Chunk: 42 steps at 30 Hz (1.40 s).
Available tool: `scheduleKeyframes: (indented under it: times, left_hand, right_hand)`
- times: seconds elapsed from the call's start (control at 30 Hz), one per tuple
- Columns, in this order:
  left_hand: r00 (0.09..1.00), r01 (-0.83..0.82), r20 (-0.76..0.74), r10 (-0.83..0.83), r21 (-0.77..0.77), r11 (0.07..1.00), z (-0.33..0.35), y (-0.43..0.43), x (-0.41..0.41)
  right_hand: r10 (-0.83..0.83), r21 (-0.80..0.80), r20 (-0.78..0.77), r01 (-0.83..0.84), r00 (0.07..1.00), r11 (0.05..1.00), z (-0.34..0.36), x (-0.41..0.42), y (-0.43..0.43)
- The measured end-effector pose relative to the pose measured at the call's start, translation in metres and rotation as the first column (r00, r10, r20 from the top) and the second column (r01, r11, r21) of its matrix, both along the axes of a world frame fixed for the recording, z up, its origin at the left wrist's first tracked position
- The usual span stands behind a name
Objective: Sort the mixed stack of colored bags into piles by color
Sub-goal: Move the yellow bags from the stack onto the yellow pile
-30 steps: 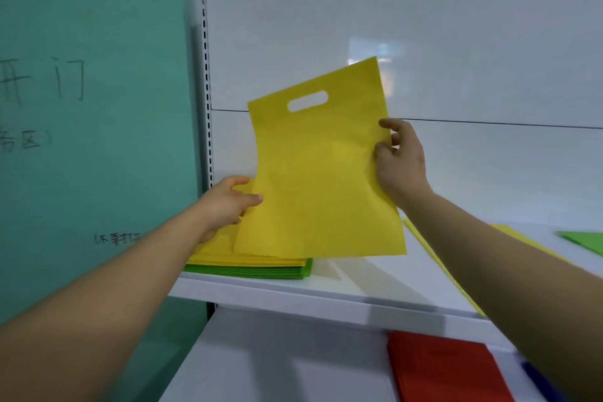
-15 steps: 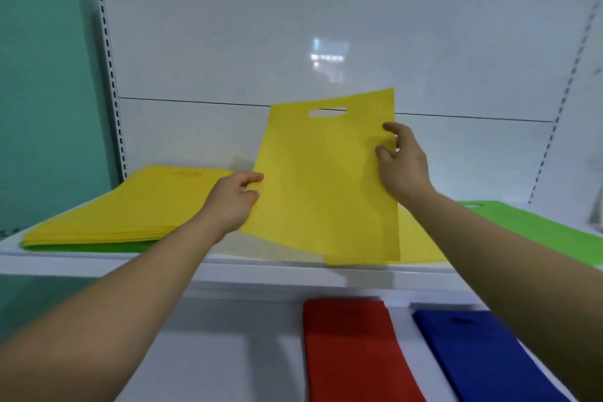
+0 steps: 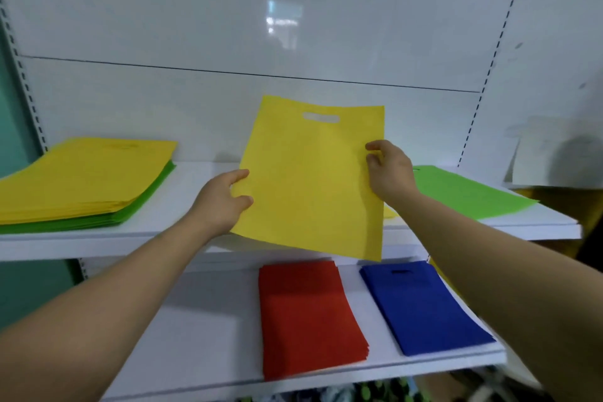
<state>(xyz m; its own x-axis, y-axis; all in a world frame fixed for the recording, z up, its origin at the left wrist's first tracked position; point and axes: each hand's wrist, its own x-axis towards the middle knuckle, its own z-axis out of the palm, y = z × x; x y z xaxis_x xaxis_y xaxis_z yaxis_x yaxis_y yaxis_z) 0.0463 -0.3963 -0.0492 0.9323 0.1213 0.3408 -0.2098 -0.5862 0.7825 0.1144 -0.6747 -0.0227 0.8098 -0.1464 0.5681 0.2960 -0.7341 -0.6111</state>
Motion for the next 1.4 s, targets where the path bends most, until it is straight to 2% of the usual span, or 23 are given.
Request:
scheduleKeyframes:
  times: [0.23,0.37,0.53,0.6,0.77,0.9,1.07,1.4]
  left_hand:
    - [0.996,-0.063,-0.057,0.068,0.081,0.995,-0.012,-0.029,0.027]
    - [0.987,-0.081,-0.120,0.110,0.225,0.971,-0.017,-0.049,0.046]
    - [0.954,-0.065,-0.243,0.176,0.403,0.913,-0.026,-0.066,0.061]
    - [0.942,-0.061,-0.266,0.206,0.467,0.882,-0.028,-0.068,0.061]
    - [0.941,0.072,-0.317,0.116,0.523,0.849,-0.027,-0.068,0.046]
    - [0.940,0.117,-0.327,0.095,0.572,0.812,-0.026,-0.067,0.043]
    - [0.930,0.123,-0.344,0.130,0.625,0.771,-0.022,-0.068,0.039]
    - [0.918,0.112,-0.374,0.134,0.567,0.816,-0.016,-0.053,0.035]
  right_hand:
    - [0.058,-0.014,-0.062,-0.059,0.996,0.998,-0.017,0.048,-0.025]
    - [0.108,-0.042,-0.139,-0.115,0.984,0.993,-0.028,0.089,-0.038]
    - [0.200,-0.077,-0.429,-0.256,0.881,0.964,-0.041,0.126,-0.046]
    - [0.201,-0.114,-0.491,-0.292,0.848,0.950,-0.045,0.135,-0.048]
    - [0.139,-0.282,-0.462,-0.293,0.876,0.914,-0.054,0.145,-0.046]
    - [0.214,-0.254,-0.410,-0.337,0.886,0.907,-0.058,0.145,-0.044]
    - [0.286,-0.261,-0.423,-0.418,0.860,0.870,-0.060,0.140,-0.044]
    - [0.252,-0.406,-0.443,-0.443,0.860,0.799,-0.054,0.129,-0.041]
